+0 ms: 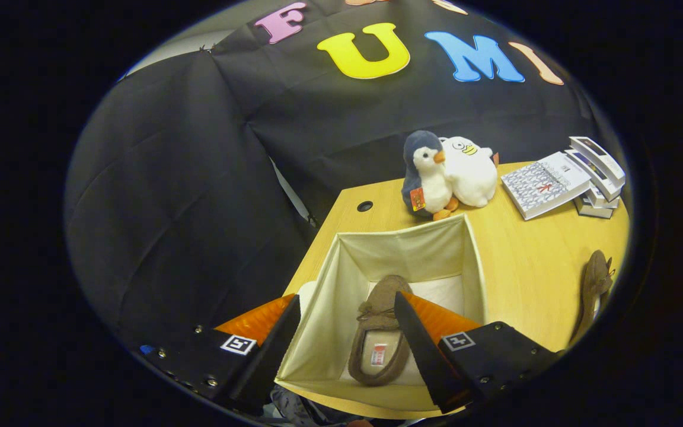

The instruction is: Open the storage box then place both shoes into the box .Put the left shoe in first, then the right shoe, with the right side of both shoes facing outward in a uniform manner.

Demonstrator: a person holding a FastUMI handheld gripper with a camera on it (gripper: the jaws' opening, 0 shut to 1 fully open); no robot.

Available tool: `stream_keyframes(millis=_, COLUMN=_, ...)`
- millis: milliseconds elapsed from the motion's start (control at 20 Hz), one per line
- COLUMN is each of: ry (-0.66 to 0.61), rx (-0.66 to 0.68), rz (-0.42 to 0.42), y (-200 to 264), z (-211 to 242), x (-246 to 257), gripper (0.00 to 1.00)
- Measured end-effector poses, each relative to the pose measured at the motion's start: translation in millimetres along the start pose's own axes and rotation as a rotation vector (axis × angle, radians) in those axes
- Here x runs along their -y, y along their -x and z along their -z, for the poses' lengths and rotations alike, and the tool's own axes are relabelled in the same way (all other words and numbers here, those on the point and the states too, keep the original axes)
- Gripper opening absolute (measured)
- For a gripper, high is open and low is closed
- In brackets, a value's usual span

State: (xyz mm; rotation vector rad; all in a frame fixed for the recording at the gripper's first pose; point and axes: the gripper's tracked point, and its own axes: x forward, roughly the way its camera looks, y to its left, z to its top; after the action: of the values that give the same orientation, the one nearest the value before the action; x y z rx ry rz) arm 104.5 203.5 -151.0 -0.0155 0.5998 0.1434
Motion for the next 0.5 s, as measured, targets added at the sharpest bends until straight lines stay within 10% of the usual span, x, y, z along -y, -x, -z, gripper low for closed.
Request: stream_keyframes(millis=500, ry=0.046, rx=0.087, rz=0.152, y=82.8, z=-22.6, x=125.6, gripper=0.98)
